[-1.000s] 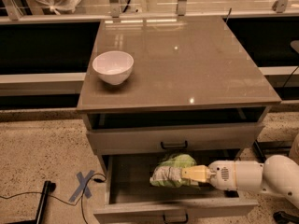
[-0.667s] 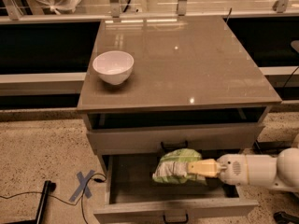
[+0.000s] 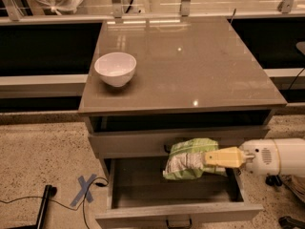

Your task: Pick green jalapeno chip bag from middle drawer and place on counter

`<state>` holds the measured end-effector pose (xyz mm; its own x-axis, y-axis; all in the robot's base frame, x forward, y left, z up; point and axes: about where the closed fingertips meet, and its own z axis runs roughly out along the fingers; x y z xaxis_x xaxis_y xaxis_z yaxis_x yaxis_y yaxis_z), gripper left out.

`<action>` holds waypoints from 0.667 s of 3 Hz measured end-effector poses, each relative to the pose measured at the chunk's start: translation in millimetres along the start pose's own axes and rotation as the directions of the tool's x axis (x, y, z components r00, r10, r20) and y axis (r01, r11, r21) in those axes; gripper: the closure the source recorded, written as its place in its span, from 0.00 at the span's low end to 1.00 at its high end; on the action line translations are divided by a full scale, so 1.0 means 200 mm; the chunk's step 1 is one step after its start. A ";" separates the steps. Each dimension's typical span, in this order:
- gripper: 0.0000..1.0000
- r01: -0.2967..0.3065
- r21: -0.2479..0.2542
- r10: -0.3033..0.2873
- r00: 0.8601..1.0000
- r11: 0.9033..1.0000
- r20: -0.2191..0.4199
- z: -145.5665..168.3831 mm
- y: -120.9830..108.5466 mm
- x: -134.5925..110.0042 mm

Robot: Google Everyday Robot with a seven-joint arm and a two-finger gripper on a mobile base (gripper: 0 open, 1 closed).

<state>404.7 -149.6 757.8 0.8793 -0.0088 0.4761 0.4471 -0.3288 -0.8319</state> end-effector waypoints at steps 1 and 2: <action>1.00 0.076 0.031 -0.077 0.997 0.997 0.021 -0.11 -0.28 0.16; 1.00 0.104 0.097 -0.107 0.994 0.990 0.032 -0.14 -0.47 0.31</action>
Offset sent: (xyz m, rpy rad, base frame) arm 0.0200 0.0070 0.1761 0.1074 -0.1175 0.1598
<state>412.6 -145.2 874.5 0.8310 0.0569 0.5533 0.5498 -0.2353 -0.8015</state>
